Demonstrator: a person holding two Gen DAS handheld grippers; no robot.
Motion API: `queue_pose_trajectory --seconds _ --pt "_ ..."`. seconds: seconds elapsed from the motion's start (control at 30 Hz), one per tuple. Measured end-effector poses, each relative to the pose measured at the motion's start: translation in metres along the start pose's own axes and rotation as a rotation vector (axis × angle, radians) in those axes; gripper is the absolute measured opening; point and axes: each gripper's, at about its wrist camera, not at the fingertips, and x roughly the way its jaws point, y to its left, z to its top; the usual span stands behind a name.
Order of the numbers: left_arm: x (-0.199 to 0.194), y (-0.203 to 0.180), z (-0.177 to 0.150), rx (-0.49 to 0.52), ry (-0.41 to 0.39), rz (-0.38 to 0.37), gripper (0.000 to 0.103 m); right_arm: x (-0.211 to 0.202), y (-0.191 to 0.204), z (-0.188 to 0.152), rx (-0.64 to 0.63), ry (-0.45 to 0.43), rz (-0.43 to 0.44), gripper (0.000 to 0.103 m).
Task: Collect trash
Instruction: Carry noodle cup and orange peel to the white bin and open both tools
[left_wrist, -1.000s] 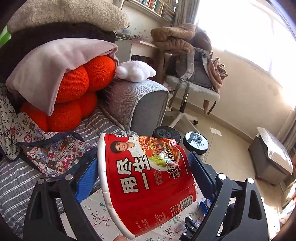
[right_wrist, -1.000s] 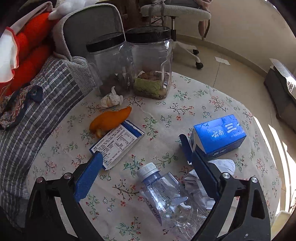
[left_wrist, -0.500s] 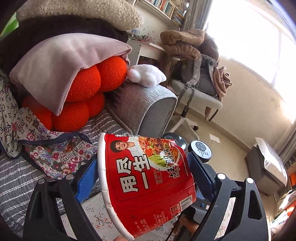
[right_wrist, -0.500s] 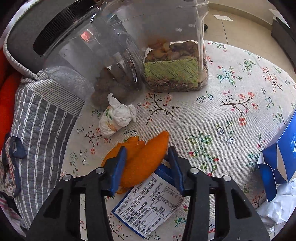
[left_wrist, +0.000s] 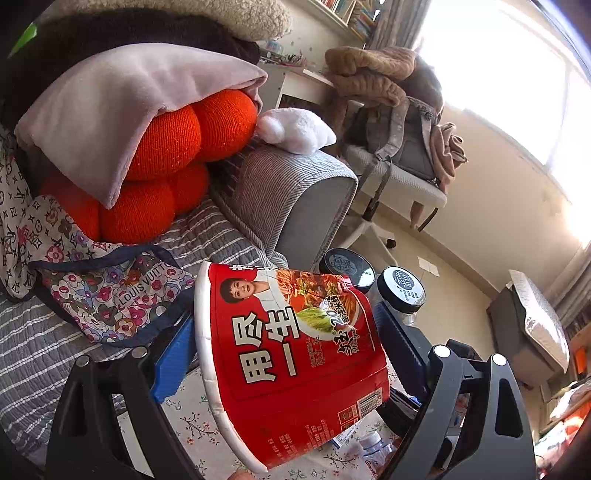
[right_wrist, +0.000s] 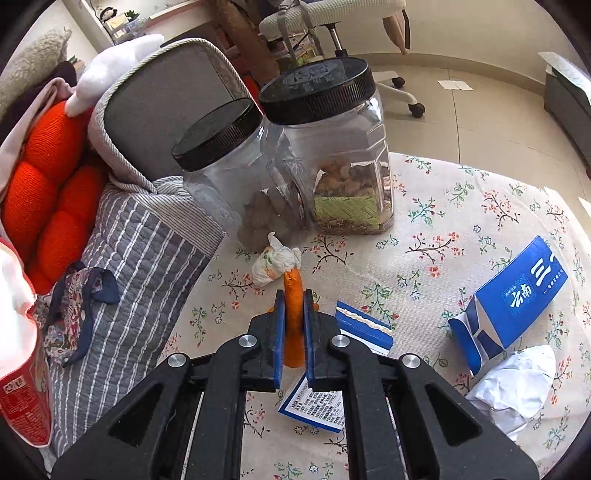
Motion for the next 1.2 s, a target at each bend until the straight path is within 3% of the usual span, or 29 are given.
queue_pose_trajectory --seconds 0.6,1.2 --pt "-0.025 -0.069 -0.034 0.161 -0.041 -0.051 0.088 -0.127 -0.04 -0.016 0.021 -0.225 -0.039 0.008" --pt "-0.052 -0.158 -0.094 0.336 -0.095 -0.141 0.088 -0.215 -0.111 -0.061 0.06 -0.379 -0.25 0.008"
